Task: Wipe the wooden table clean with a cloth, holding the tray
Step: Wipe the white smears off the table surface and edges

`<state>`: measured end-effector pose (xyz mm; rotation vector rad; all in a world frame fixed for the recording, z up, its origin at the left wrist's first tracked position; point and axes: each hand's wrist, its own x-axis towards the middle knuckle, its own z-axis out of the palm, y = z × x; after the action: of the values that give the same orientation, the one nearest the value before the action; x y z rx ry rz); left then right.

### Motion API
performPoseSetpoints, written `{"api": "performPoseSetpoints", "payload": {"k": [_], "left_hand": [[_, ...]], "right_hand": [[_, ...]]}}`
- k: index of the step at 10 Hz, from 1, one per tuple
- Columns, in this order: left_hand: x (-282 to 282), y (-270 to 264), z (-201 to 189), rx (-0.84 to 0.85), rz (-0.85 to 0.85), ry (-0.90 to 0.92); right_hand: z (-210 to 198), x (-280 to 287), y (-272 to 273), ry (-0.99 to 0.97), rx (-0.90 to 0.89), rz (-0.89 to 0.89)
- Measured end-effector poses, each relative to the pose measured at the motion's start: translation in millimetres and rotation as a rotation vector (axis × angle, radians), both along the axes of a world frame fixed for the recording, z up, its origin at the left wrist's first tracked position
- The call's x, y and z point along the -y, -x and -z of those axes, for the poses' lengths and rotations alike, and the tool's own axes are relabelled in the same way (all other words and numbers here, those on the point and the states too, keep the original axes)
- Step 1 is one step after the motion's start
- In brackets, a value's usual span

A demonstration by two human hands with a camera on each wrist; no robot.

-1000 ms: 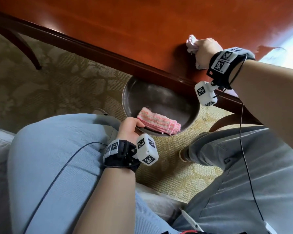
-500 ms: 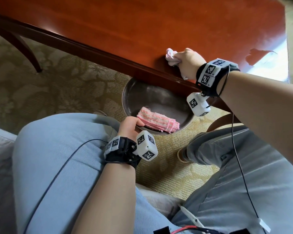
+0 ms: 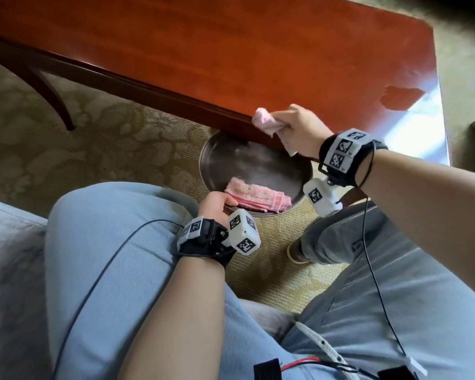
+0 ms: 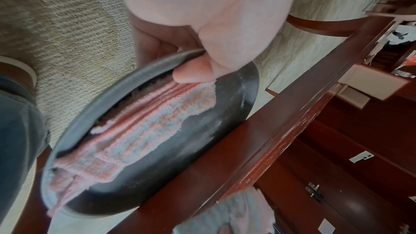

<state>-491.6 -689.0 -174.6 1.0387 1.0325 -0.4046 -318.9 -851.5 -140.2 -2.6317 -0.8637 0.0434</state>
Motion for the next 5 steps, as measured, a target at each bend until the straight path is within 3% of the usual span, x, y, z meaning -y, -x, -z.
{"api": "performPoseSetpoints", "payload": {"k": [1, 2, 3, 5], "left_hand": [[-1, -1, 0, 0.001, 0.018, -0.033], [-1, -1, 0, 0.009, 0.011, -0.032], [-1, -4, 5, 0.013, 0.006, -0.053], [-4, -7, 10, -0.034, 0.026, -0.010]], "right_hand": [[-8, 9, -16, -0.058, 0.021, 0.210], [-9, 22, -35, 0.056, -0.004, 0.389], [-2, 30, -41, 0.135, -0.146, 0.481], [5, 13, -32, 0.201, -0.140, 0.427]]}}
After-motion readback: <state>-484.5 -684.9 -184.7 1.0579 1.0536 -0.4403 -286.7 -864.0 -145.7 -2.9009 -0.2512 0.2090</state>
